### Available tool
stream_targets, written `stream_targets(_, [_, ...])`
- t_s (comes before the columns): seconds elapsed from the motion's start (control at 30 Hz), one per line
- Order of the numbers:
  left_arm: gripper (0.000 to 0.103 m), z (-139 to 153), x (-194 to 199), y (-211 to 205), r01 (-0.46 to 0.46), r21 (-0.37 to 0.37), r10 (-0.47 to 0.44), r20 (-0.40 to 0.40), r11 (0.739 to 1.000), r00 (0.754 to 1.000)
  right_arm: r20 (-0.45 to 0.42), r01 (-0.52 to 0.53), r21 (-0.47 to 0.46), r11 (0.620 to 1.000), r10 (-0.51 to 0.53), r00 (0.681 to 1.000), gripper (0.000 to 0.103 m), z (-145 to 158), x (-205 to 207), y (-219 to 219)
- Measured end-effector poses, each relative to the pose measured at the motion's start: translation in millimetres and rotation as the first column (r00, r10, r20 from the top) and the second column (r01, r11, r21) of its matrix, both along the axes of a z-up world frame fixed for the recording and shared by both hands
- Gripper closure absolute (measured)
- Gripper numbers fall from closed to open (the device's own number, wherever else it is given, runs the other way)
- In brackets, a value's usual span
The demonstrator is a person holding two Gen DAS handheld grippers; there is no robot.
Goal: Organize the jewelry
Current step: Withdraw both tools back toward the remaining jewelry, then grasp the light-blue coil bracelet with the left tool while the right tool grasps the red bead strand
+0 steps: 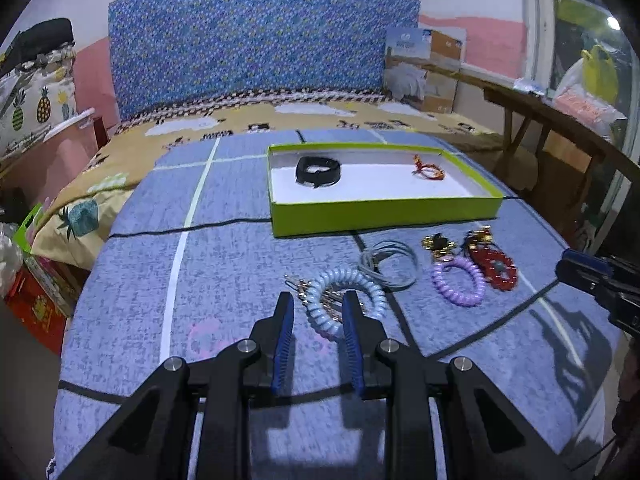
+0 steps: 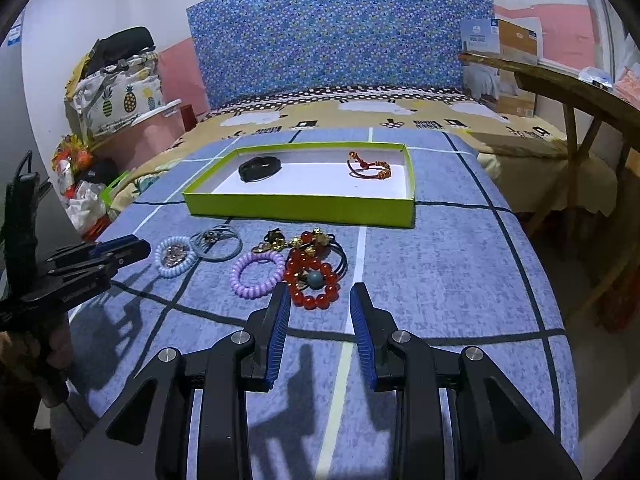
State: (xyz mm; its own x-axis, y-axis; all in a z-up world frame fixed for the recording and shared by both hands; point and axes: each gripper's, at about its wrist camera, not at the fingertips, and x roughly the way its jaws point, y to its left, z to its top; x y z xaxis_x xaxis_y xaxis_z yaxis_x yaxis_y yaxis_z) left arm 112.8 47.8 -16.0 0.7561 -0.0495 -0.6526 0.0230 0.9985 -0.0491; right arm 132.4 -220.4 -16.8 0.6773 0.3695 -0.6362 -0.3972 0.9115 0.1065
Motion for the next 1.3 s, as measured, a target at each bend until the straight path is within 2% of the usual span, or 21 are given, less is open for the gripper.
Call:
stream_targets(0.2, [0.077, -11, 18, 5, -0.01, -0.048, 0.006, -0.083, 0.999, 0.997, -0.023, -0.009, -0.01, 1.0, 0.009, 1.0, 0.071, -6, 20, 5])
stream_targets(0.37, [0.077, -15, 22, 6, -0.019, -0.061, 0.011, -0.125, 0.998, 0.992, -0.092, -0.031, -0.025, 0.999, 0.028, 0.995, 0.072, -20, 40, 12])
stream_targets(0.4, [0.077, -15, 23, 4, -0.018, -0.056, 0.011, -0.128, 0.998, 0.992, -0.104, -0.033, -0.027, 0.999, 0.03, 0.994, 0.075, -22, 42, 13])
stream_targets(0.43, [0.077, -15, 23, 4, -0.017, -0.052, 0.011, -0.129, 0.999, 0.992, -0.117, -0.036, -0.034, 0.999, 0.032, 0.993, 0.082, -25, 45, 14])
stream_targets(0.53, [0.077, -15, 25, 1, -0.015, -0.031, 0.01, -0.132, 0.999, 0.991, -0.138, -0.044, -0.036, 0.998, 0.039, 0.99, 0.086, -29, 48, 16])
stream_targets(0.7, [0.077, -13, 27, -2, -0.014, -0.006, 0.013, -0.133, 1.0, 0.991, -0.133, -0.066, -0.06, 0.996, 0.058, 0.989, 0.092, -28, 45, 20])
stream_targets(0.83, [0.077, -14, 30, 4, -0.021, -0.064, 0.012, -0.146, 0.998, 0.989, -0.127, -0.071, -0.059, 0.996, 0.063, 0.99, 0.093, -27, 41, 20])
stream_targets(0.93, [0.077, -14, 31, 4, -0.012, -0.057, 0.003, -0.147, 0.998, 0.989, -0.122, -0.065, -0.046, 0.997, 0.059, 0.991, 0.093, -26, 39, 18])
stream_targets(1.0, [0.082, -13, 31, 2, -0.003, -0.051, -0.005, -0.148, 0.999, 0.989, -0.116, -0.062, -0.036, 0.997, 0.057, 0.992, 0.093, -24, 38, 16])
stream_targets(1.03, [0.089, -13, 31, 2, 0.01, -0.057, -0.018, -0.148, 0.998, 0.989, -0.113, -0.06, -0.031, 0.998, 0.056, 0.992, 0.093, -23, 37, 16])
stream_targets(1.07, [0.092, -13, 31, 1, 0.013, -0.053, -0.021, -0.147, 0.999, 0.989, -0.109, -0.059, -0.027, 0.998, 0.056, 0.992, 0.093, -21, 35, 15])
stream_targets(1.3, [0.094, -7, 19, 2, 0.025, -0.068, -0.032, -0.111, 0.997, 0.993, -0.069, -0.05, 0.001, 0.999, 0.05, 0.996, 0.094, -8, 24, 8])
